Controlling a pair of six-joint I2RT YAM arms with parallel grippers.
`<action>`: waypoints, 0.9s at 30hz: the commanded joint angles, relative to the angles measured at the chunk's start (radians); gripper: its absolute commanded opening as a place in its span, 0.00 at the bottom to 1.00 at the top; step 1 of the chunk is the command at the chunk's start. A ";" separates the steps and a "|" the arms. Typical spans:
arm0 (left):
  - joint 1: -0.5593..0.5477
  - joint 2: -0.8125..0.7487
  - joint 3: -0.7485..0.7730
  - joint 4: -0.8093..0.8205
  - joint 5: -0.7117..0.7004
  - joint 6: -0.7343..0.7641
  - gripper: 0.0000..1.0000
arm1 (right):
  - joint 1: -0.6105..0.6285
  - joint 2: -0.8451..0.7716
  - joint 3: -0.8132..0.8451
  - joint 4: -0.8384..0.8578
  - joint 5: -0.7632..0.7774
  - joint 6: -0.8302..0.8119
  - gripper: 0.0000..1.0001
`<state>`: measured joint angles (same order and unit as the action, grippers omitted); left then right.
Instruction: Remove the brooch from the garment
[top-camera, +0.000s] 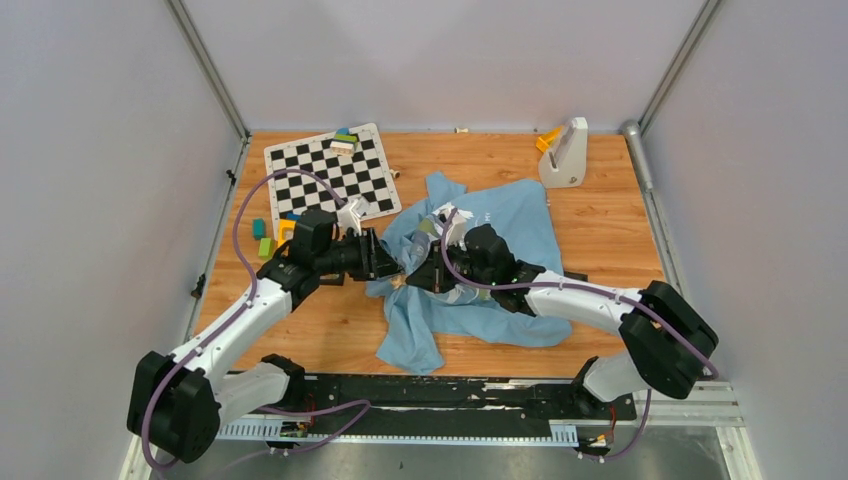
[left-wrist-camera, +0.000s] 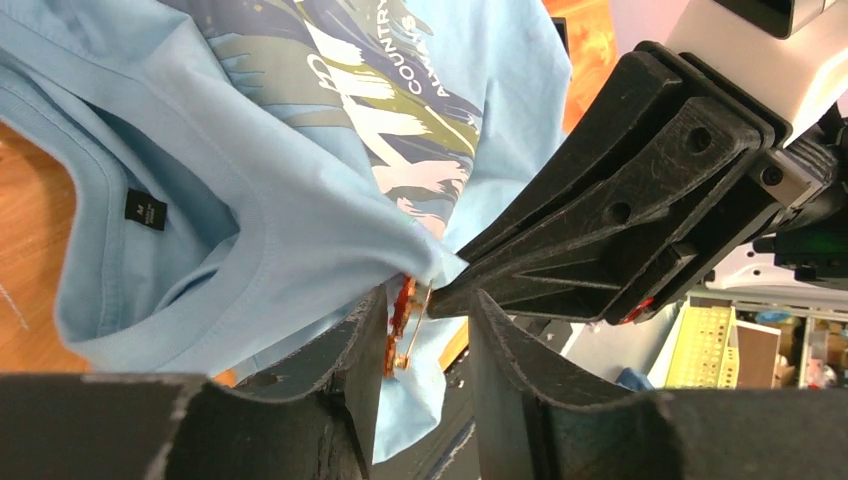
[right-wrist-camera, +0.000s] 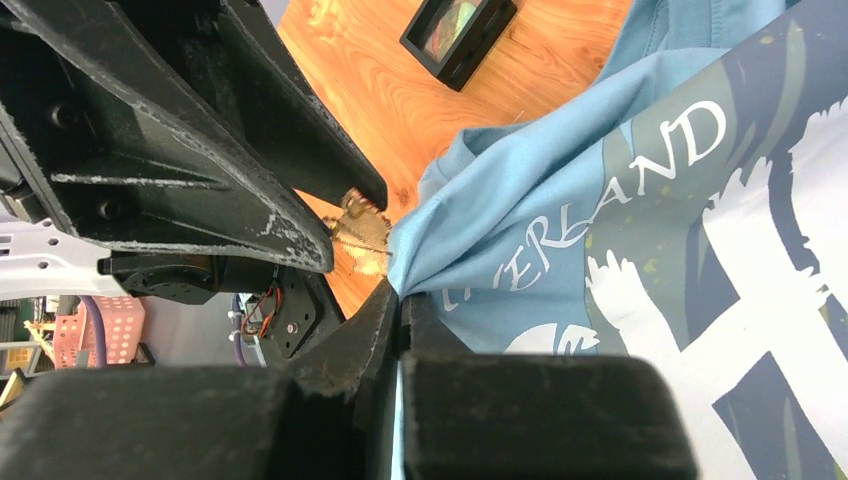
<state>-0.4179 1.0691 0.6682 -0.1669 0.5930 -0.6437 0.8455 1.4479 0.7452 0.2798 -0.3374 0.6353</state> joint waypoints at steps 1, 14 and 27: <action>0.017 -0.048 0.033 -0.018 0.006 0.019 0.45 | 0.003 -0.064 -0.007 0.014 0.028 -0.016 0.00; 0.021 0.009 0.075 -0.117 -0.006 0.117 0.40 | 0.002 -0.074 0.020 -0.025 -0.046 -0.056 0.00; 0.039 0.051 0.103 -0.112 0.089 0.128 0.58 | 0.002 -0.086 0.025 -0.057 -0.079 -0.071 0.00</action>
<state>-0.3847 1.0893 0.7456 -0.3038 0.6182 -0.5320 0.8455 1.4006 0.7357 0.2111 -0.3782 0.5850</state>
